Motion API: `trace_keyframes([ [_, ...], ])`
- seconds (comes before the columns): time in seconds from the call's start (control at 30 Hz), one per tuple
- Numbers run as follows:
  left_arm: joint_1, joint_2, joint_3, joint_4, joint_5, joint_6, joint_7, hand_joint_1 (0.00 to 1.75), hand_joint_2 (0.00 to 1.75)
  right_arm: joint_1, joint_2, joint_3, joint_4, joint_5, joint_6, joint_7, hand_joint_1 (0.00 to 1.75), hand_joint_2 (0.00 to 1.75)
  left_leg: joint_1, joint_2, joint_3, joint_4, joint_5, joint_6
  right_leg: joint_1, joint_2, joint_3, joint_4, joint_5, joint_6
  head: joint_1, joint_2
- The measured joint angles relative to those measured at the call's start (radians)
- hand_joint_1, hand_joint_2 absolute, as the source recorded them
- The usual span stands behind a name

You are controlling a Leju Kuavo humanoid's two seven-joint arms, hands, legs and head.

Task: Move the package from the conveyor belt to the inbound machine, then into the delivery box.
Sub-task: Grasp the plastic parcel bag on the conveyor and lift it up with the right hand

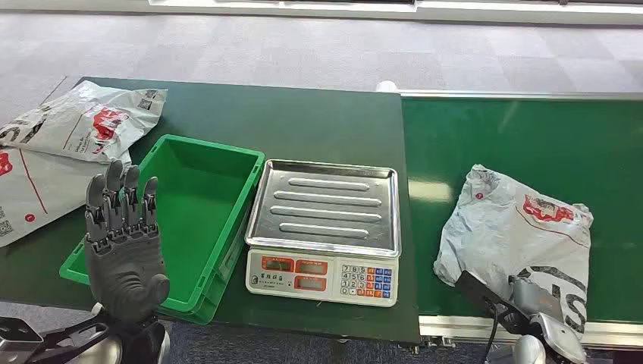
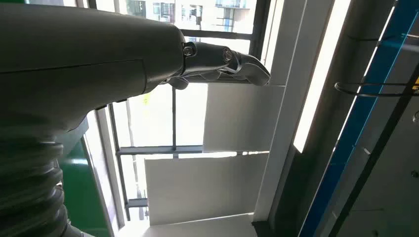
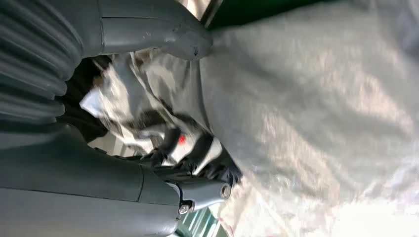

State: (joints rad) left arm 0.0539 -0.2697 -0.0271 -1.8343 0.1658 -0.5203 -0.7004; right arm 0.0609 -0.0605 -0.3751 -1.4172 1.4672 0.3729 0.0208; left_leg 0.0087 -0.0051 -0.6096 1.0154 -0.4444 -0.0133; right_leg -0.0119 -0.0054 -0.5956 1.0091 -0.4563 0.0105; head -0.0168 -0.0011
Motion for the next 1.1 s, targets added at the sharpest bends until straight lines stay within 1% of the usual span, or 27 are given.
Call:
trace_keyframes([
  [0.37,0.005,0.0,0.004,-0.032,-0.001,0.011,0.0,0.0,1.75,0.008,0.01,0.086,-0.08,0.026,-0.021,0.014,1.75,1.75,0.0,0.0,0.0,0.0,0.0,0.0,0.0,0.0,0.0,0.0,0.0,0.0,0.0,0.0],
  [0.83,0.007,0.0,0.009,-0.04,-0.001,0.012,0.0,0.0,1.75,0.01,0.012,0.106,-0.1,0.027,-0.022,0.015,1.75,1.75,0.0,0.0,0.0,0.0,0.0,0.0,0.0,0.0,0.0,0.0,0.0,0.0,0.0,0.0],
  [0.93,0.008,0.0,0.011,-0.042,-0.002,0.012,0.0,0.0,1.75,0.01,0.012,0.113,-0.106,0.037,-0.036,0.018,1.75,1.75,0.0,0.0,0.0,0.0,0.0,0.0,0.0,0.0,0.0,0.0,0.0,0.0,0.0,0.0],
  [1.0,0.009,0.0,0.014,-0.046,-0.002,0.012,0.0,0.0,1.75,0.008,0.012,0.126,-0.12,0.06,-0.07,0.043,1.75,1.75,0.0,0.0,-0.001,0.0,0.0,0.0,0.0,0.0,0.0,0.0,0.0,0.0,0.0,0.0],
  [1.03,0.01,0.0,0.015,-0.05,-0.002,0.012,0.0,0.0,1.75,0.004,0.012,0.136,-0.129,0.074,-0.097,0.073,1.75,1.75,0.0,0.0,-0.001,0.0,0.0,0.0,0.0,0.0,0.0,0.0,0.0,0.0,0.0,0.0],
  [1.1,0.012,-0.001,0.018,-0.057,-0.001,0.013,0.0,0.0,1.75,-0.014,0.0,0.165,-0.15,0.094,-0.174,0.176,1.75,1.75,0.0,0.0,-0.001,0.0,0.0,0.0,0.0,0.0,0.0,0.0,0.0,0.0,0.0,0.0],
])
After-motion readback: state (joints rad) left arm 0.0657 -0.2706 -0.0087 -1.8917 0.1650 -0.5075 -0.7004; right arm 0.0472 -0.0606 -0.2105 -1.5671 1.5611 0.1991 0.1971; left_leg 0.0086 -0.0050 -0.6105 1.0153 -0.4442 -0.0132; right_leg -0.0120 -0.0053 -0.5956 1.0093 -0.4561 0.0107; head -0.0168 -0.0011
